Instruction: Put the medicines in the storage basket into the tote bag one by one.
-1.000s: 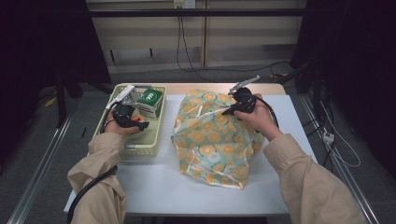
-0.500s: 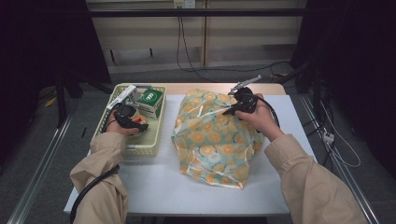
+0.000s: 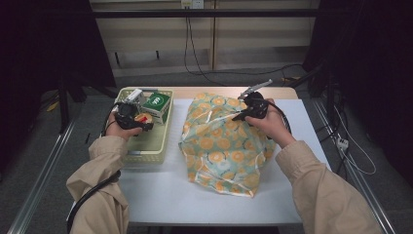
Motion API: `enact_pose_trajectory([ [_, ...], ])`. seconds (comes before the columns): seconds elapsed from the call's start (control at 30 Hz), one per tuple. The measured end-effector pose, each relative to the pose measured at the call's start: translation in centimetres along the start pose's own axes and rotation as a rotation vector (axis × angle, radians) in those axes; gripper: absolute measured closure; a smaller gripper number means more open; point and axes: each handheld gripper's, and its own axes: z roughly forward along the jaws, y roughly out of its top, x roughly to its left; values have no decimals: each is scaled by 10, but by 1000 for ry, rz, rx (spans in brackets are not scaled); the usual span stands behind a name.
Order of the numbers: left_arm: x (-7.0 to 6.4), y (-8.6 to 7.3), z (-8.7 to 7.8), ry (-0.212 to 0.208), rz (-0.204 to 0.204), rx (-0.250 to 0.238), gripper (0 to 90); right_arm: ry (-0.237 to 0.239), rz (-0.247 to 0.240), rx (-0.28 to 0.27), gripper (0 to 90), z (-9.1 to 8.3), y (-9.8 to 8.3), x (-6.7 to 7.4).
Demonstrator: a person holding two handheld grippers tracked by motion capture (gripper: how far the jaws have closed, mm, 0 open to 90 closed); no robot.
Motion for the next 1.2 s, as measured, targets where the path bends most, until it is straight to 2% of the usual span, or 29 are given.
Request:
enact_pose_trajectory([
  [0.03,-2,3,-5,-6,15,-4,203,0,2,2,900,0,0,0],
  [0.17,-15,14,-21,-54,-3,-24,203,-6,4,8,900,3,0,-1],
  [0.37,-42,28,-45,-141,67,-44,203,-9,7,13,900,7,1,0],
  [0.47,-56,32,-53,-195,75,-76,203,-8,12,13,900,9,2,0],
  [0.53,-66,35,-56,-205,106,-83,203,-9,11,15,900,10,2,0],
  [0.7,-83,37,-58,-254,121,-81,203,-10,9,21,900,12,2,1],
  [0.9,-110,39,-57,-316,160,-88,203,-11,17,13,900,13,2,0],
  [1.03,-133,42,-56,-348,220,-88,203,-18,22,15,900,15,3,0],
  [1.07,-140,43,-57,-337,228,-87,203,-17,21,15,900,15,3,0],
  [1.1,-145,44,-56,-364,243,-91,203,-17,23,16,900,15,3,1],
  [1.2,-162,46,-53,-394,275,-93,203,-15,18,18,900,16,4,2],
])
